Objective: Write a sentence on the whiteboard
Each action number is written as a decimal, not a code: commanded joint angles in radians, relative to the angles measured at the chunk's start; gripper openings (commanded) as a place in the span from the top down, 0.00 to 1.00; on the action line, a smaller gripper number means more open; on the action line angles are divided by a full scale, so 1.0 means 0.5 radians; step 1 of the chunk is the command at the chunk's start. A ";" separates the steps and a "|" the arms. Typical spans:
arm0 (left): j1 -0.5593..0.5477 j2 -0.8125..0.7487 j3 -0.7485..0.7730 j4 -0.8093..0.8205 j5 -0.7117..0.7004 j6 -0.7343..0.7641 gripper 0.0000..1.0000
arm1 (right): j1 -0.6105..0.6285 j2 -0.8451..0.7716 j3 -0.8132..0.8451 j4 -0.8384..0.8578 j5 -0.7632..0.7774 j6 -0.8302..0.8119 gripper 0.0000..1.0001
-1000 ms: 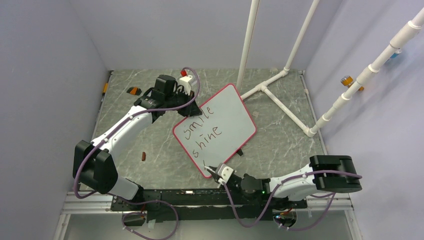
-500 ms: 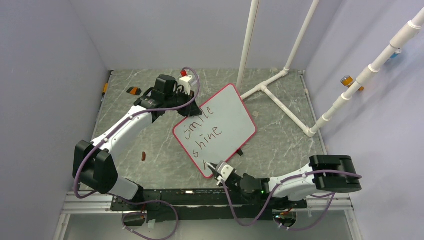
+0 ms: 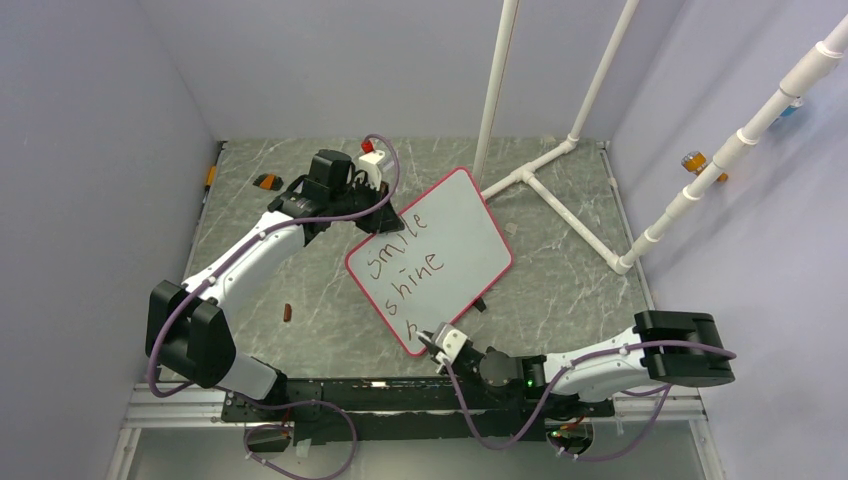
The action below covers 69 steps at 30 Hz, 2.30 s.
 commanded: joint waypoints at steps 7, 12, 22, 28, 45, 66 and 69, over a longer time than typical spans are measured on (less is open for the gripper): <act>0.014 -0.054 0.014 0.070 -0.258 0.159 1.00 | -0.001 0.022 0.086 -0.155 -0.195 0.066 1.00; 0.016 -0.054 0.014 0.069 -0.257 0.162 1.00 | -0.001 0.070 0.098 -0.056 -0.155 0.013 1.00; 0.018 -0.064 0.010 0.071 -0.260 0.165 1.00 | -0.002 -0.169 0.042 0.062 0.053 -0.085 1.00; 0.020 -0.055 0.020 0.075 -0.246 0.163 1.00 | -0.008 -0.132 0.028 0.189 0.157 -0.144 1.00; 0.020 -0.046 0.017 0.079 -0.237 0.162 1.00 | -0.077 0.212 0.056 0.422 0.208 -0.090 1.00; 0.020 -0.042 0.029 0.077 -0.233 0.162 1.00 | -0.073 -0.044 0.025 -0.217 0.049 0.239 1.00; 0.018 -0.041 0.028 0.078 -0.233 0.162 1.00 | -0.063 -0.066 0.028 -0.294 0.015 0.273 1.00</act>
